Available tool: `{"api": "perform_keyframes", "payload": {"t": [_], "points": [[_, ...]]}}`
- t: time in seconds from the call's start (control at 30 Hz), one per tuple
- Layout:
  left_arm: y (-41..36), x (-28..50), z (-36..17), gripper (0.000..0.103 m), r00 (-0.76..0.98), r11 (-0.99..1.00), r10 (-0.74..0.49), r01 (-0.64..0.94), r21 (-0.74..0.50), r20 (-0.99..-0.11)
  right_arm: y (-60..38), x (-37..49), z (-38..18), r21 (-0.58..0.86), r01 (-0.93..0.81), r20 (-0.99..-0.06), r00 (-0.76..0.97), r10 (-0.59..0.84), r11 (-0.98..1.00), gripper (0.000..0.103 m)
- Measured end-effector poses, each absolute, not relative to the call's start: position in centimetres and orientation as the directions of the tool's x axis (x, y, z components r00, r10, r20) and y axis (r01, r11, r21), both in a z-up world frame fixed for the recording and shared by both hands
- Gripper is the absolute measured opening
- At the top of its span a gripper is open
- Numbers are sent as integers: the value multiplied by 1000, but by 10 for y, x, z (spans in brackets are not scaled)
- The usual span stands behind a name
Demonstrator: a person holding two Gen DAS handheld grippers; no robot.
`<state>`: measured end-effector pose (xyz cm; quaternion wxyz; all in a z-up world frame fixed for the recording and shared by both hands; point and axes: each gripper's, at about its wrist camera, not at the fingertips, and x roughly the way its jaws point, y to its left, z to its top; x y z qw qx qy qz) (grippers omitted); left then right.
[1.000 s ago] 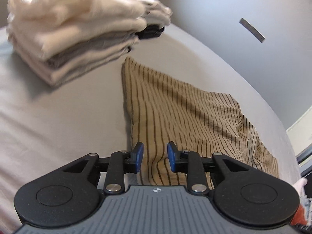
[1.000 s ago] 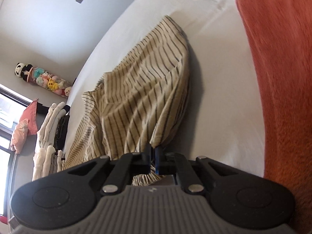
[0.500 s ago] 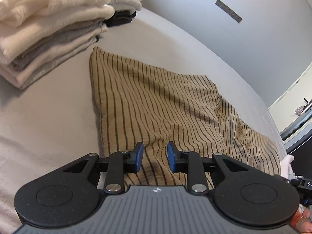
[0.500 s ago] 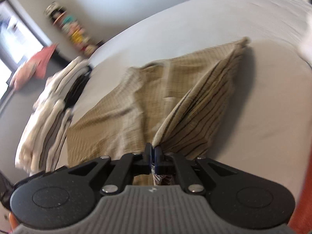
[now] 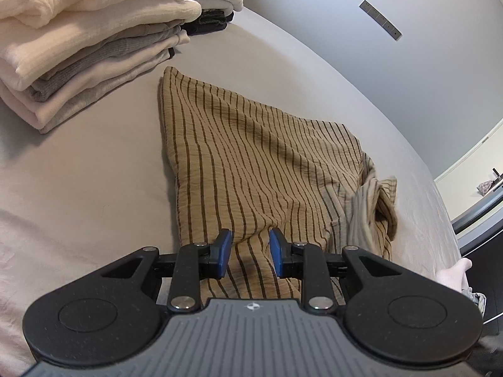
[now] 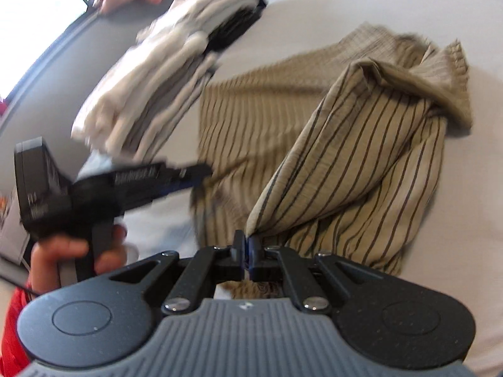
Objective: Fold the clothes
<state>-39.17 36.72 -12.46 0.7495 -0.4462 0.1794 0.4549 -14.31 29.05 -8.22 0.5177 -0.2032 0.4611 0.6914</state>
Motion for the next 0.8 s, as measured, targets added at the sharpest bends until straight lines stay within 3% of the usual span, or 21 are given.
{"api": "perform_keyframes", "payload": {"t": [0.3, 0.5, 0.67, 0.8], "points": [[368, -394, -125, 30, 517, 176, 523, -843, -508, -678, 305, -173, -94, 488, -870, -749, -463, 475, -78, 3], [368, -392, -127, 30, 503, 177, 517, -855, -488, -693, 311, -187, -121, 447, -892, -808, -436, 396, -68, 3], [366, -385, -123, 30, 459, 199, 519, -885, -420, -721, 313, -184, -132, 462, -887, -815, -434, 384, -23, 7], [365, -380, -120, 30, 420, 217, 522, -907, -361, -742, 312, -182, -116, 444, -895, -812, -423, 403, -44, 16]]}}
